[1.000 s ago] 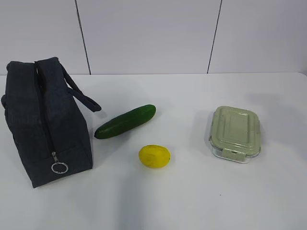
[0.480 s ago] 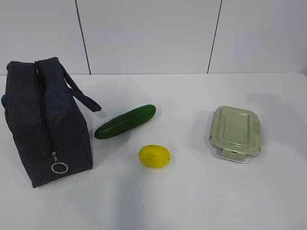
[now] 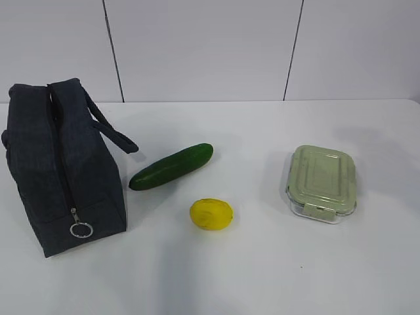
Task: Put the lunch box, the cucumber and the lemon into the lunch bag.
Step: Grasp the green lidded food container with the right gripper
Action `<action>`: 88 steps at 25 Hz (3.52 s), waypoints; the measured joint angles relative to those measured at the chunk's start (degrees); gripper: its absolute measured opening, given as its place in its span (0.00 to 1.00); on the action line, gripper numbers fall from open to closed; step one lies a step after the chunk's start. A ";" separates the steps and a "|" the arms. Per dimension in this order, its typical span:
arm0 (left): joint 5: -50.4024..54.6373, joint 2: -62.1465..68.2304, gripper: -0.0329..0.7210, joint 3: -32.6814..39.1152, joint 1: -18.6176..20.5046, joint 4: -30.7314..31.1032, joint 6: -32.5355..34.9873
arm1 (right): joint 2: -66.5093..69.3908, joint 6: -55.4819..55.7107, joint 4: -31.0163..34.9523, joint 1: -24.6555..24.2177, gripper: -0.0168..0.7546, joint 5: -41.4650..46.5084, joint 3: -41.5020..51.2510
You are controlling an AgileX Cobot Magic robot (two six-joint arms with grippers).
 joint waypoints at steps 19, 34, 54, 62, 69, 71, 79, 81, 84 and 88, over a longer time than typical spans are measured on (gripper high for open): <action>-1.53 0.17 0.42 0.00 0.00 -4.03 0.00 | 3.45 0.00 -0.30 0.00 0.77 -0.81 -0.10; -9.13 13.22 0.54 -0.34 0.00 -13.99 -2.59 | 3.56 0.00 -0.30 0.00 0.77 -1.06 -0.10; -13.76 32.21 0.55 -8.86 0.00 -18.35 -7.48 | 3.56 0.00 0.00 0.00 0.77 -1.10 -0.10; -14.45 41.28 0.55 -12.13 0.00 -19.83 -8.46 | 3.56 0.00 0.00 0.00 0.77 -1.10 -0.10; -15.01 50.62 0.55 -16.10 0.00 -20.81 -12.82 | 3.56 0.00 0.00 0.00 0.77 -1.19 -0.10; -16.13 53.35 0.55 -16.83 0.00 -21.54 -13.17 | 3.56 0.00 0.00 0.00 0.77 -1.19 -0.10; -20.30 60.02 0.55 -17.93 1.53 -25.36 -13.42 | 3.56 0.00 0.00 0.00 0.77 -1.58 -0.10; -21.04 60.54 0.55 -17.93 1.97 -25.57 -13.42 | 3.64 0.00 0.62 0.00 0.77 -1.58 -0.10; -22.07 60.63 0.55 -17.93 2.71 -25.57 -13.42 | 4.38 0.04 2.74 0.00 0.77 -1.85 -0.10; -22.44 60.63 0.55 -17.93 3.89 -25.57 -13.42 | 7.11 0.24 6.33 0.00 0.78 -3.50 -0.10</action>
